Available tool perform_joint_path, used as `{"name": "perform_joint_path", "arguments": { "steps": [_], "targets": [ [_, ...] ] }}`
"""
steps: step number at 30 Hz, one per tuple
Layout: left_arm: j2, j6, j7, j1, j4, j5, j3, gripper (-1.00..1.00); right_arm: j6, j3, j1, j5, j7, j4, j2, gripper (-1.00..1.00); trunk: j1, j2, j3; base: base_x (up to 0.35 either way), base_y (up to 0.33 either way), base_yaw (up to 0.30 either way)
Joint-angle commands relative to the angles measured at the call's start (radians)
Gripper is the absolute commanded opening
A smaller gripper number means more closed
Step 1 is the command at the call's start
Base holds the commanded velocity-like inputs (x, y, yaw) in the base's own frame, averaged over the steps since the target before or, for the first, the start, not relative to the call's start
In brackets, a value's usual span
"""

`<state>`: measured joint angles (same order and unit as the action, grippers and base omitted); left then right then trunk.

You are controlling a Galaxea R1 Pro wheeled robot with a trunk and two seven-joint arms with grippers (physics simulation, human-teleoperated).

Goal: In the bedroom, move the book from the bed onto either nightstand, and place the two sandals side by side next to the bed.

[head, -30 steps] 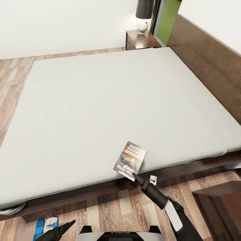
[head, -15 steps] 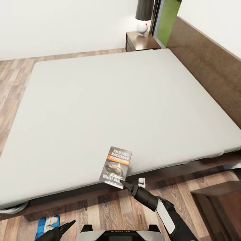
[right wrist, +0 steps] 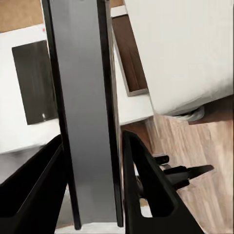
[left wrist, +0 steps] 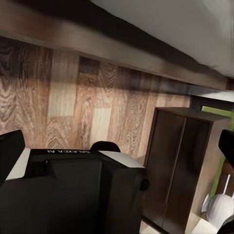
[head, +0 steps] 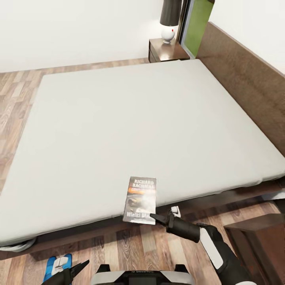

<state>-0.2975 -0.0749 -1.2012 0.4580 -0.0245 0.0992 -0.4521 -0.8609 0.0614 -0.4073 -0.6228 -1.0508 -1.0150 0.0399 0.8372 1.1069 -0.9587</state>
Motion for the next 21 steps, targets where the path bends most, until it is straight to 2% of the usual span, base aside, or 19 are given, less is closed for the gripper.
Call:
{"name": "perform_joint_path", "arguments": {
  "steps": [1,2,3,4,5,8,10,14,15,17,21],
  "targets": [
    [0.0,-0.008,-0.001,0.001,0.002,0.01,0.009,1.0,-0.022,0.001,0.0,-0.003,-0.001,-0.007,0.095,-1.0,-0.004,-0.007,0.003,0.0,0.0,0.0],
    [0.0,-0.008,-0.001,0.001,0.002,0.01,0.009,1.0,-0.029,0.001,0.001,-0.004,-0.001,-0.008,0.153,-1.0,-0.008,-0.014,0.006,0.0,0.0,0.0],
    [0.0,-0.008,-0.001,0.001,0.002,0.01,0.009,1.0,-0.031,0.001,0.001,-0.005,-0.002,-0.007,0.181,-1.0,-0.012,-0.021,0.009,0.0,0.0,0.0],
    [0.0,-0.008,-0.001,0.001,0.002,0.01,0.009,1.0,-0.036,0.001,0.003,-0.007,-0.002,-0.001,0.259,-1.0,-0.015,-0.028,0.012,0.0,0.0,0.0],
    [0.0,-0.008,-0.001,0.001,0.002,0.01,0.009,1.0,-0.038,0.001,0.005,-0.009,-0.003,0.008,0.324,-1.0,-0.019,-0.035,0.015,0.0,0.0,0.0],
    [0.0,-0.008,-0.001,0.001,0.002,0.01,0.009,1.0,-0.04,0.001,0.008,-0.01,-0.013,-0.002,0.393,-1.0,-0.031,-0.056,0.025,0.0,0.0,0.0],
    [0.0,-0.008,0.0,0.001,0.002,0.01,0.009,1.0,-0.041,0.001,0.009,-0.007,-0.058,-0.008,0.415,-1.0,-0.038,-0.07,0.031,0.0,0.0,0.0],
    [0.0,-0.008,0.0,0.001,0.002,0.009,0.01,1.0,-0.037,0.002,0.016,0.0,-0.156,0.002,0.428,-1.0,-0.054,-0.098,0.043,0.0,0.0,0.0],
    [0.006,-0.009,0.001,0.001,0.002,0.008,0.025,1.0,-0.023,0.003,0.031,0.022,-0.18,0.045,0.43,-1.0,-0.058,-0.105,0.047,0.0,0.0,0.0],
    [0.011,-0.009,0.0,0.001,0.002,0.008,0.036,1.0,0.001,0.004,0.037,0.063,-0.185,0.071,0.429,-1.0,-0.065,-0.119,0.053,0.0,0.0,0.0],
    [0.014,-0.009,0.001,0.001,0.002,0.008,0.048,1.0,0.066,0.005,0.041,0.21,-0.186,0.17,0.426,-1.0,-0.081,-0.147,0.065,0.0,0.0,0.0]
  ]
}}
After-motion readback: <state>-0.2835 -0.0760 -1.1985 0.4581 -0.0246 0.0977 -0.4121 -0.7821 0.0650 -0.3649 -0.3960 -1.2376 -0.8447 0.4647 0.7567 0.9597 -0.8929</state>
